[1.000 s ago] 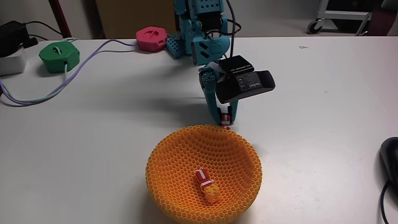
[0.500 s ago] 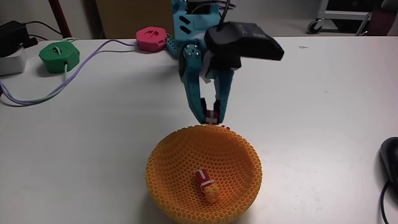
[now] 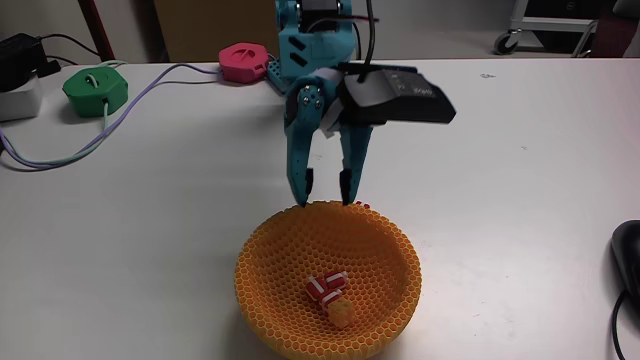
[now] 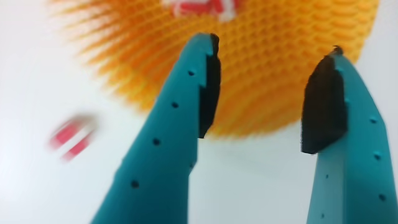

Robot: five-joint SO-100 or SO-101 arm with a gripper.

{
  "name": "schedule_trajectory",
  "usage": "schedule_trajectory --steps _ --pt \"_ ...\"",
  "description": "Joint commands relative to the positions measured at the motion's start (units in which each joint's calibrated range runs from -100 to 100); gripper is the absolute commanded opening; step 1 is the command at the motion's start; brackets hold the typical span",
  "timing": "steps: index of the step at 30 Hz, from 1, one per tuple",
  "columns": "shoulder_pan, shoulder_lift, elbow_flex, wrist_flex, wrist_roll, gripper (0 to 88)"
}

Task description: Place cube pieces into the yellow basket

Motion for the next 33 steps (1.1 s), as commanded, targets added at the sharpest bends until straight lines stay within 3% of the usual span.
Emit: schedule_trajectory --steps 1,4,8,14,33 --pt "-4.8 -19.2 11.4 11.1 -3.5 21.5" --pt "-8.4 -27.3 27.9 7.1 -7.3 21.0" --pt "-10.6 -27.4 49.2 -19.9 -10.1 20.6" --pt "-8.9 -14.3 54.0 -43.3 -10.8 20.5" --pt "-9.1 8.7 37.2 -48.4 -11.0 20.1"
